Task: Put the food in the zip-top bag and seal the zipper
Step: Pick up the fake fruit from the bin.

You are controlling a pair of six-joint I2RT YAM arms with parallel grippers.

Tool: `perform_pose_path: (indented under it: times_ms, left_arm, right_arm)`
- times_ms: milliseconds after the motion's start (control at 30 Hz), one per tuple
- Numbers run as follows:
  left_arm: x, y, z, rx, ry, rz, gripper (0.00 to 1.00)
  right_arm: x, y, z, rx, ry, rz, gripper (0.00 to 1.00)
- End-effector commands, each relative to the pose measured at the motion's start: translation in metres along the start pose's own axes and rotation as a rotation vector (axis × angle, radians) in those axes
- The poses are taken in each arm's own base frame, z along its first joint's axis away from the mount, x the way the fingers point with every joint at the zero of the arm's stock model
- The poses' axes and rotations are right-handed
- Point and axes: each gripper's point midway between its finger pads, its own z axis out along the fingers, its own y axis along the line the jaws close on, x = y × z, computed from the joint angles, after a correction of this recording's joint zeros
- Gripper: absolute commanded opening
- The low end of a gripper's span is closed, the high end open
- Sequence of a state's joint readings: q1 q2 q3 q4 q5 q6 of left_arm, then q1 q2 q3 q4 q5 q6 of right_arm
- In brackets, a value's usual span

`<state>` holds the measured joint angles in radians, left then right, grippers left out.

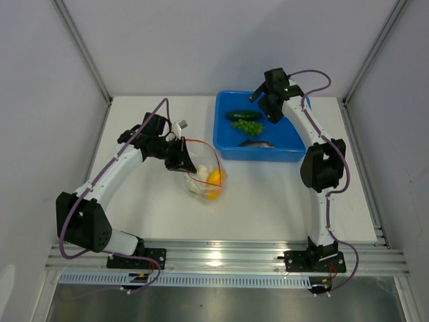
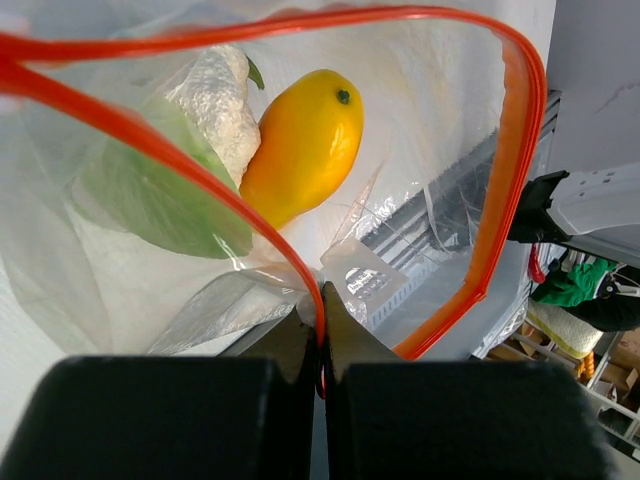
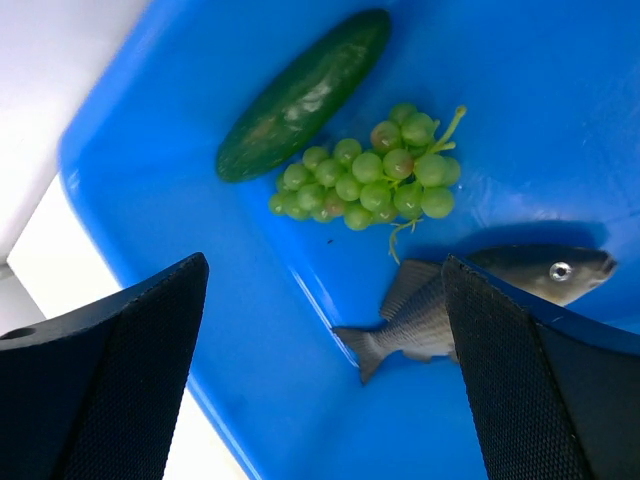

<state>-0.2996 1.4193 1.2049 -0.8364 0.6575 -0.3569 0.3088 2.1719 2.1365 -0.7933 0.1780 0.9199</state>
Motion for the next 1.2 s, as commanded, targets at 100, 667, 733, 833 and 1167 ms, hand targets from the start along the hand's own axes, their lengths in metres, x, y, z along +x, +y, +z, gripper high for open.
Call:
perform_pose_path:
  times_ms: [100, 667, 733, 833, 1167]
  left_arm:
    - [-0.011, -0.003, -0.009, -0.01, -0.045, 0.04, 0.01]
    - [-0.015, 0.006, 0.001, -0.032, -0.043, -0.011, 0.01]
    - [-0.016, 0.006, 0.001, -0.036, -0.042, -0.013, 0.01]
    - [-0.017, 0.006, 0.002, -0.039, -0.042, -0.016, 0.01]
    - [-0.021, 0.011, 0.004, -0.063, -0.034, -0.027, 0.01]
  right_arm:
    - [0.011, -0.008, 0.021, 0.128, 0.051, 0.18, 0.99]
    - [0.075, -0.051, 0.083, 0.301, 0.288, 0.521, 0.99]
    - [0.078, -0.047, 0.09, 0.282, 0.298, 0.541, 0.99]
    - [0.079, -0.044, 0.102, 0.266, 0.287, 0.569, 0.99]
    - [0.073, -0.044, 0.128, 0.224, 0.252, 0.613, 0.99]
